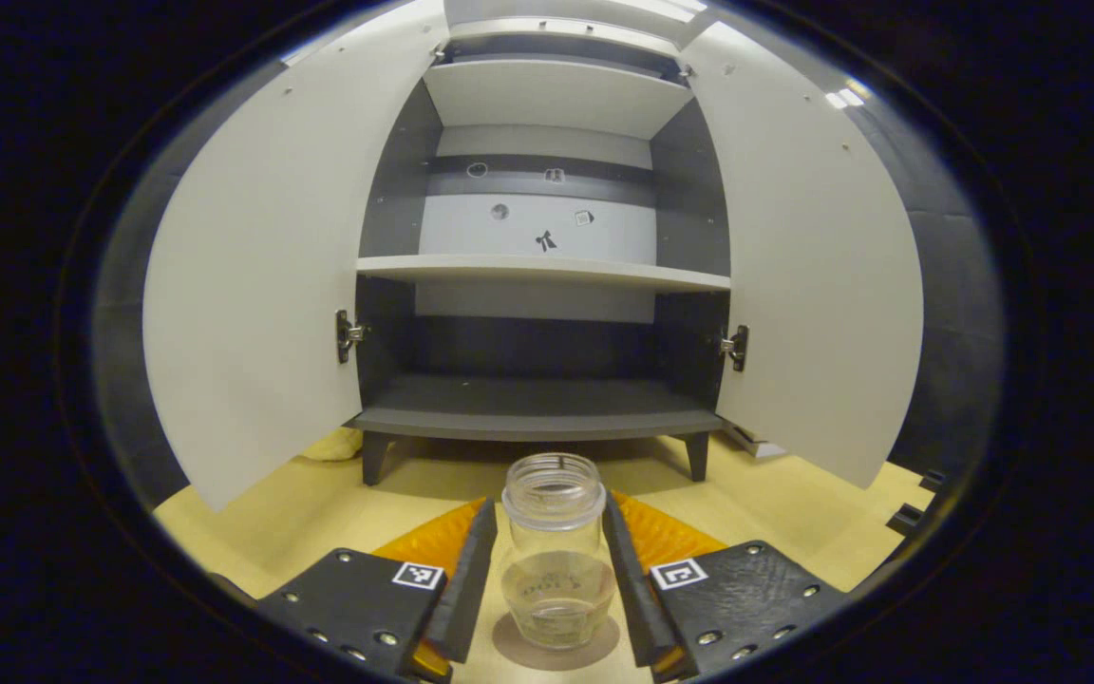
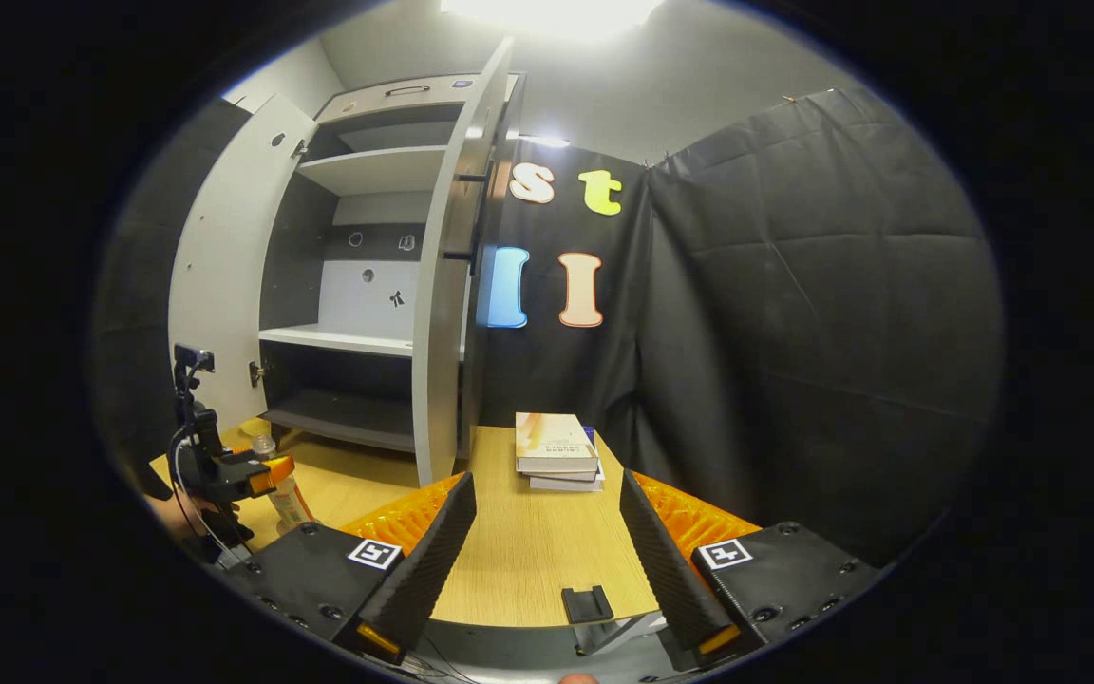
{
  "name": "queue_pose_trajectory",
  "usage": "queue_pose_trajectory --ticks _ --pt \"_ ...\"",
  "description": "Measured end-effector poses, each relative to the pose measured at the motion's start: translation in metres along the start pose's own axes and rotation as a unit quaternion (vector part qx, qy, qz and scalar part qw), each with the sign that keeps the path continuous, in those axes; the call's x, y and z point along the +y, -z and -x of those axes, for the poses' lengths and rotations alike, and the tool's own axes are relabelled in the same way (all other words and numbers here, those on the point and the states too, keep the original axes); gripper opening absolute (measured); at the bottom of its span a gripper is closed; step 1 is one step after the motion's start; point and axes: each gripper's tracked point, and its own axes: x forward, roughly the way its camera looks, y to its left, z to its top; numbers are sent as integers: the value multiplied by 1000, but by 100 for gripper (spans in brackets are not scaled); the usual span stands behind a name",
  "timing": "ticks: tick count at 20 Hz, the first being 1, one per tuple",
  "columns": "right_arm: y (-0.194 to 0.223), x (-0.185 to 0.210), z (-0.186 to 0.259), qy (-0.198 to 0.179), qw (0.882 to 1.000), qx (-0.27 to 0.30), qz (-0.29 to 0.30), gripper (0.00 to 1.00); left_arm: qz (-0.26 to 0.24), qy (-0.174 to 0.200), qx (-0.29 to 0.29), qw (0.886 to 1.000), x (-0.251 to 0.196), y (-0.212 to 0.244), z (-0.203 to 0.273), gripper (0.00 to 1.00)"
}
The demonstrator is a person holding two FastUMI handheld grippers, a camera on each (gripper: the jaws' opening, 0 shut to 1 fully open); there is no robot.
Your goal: Grasp the bottle in the cabinet with the left hand and place it on the coaster, then close the right door with the right hand and the left door with the left hand.
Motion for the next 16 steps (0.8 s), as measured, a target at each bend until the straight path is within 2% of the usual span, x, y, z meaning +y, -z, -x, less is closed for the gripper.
queue_pose_trajectory --ticks 2,3,9,16 --pt "-8 -2 -3 -2 1000 -6 -3 97 -9 -7 -3 1000 0 -8 5 82" --pt "-11 -2 -5 -5 1000 -7 -4 98 -13 -10 -5 1000 -1 -15 8 94" --pt "-53 -8 -21 -26 999 -27 -24 96 -17 -1 -36 999 -11 -81 48 95" --pt "-98 -13 -51 -49 996 -26 -64 98 -18 -46 -50 998 21 -138 113 94"
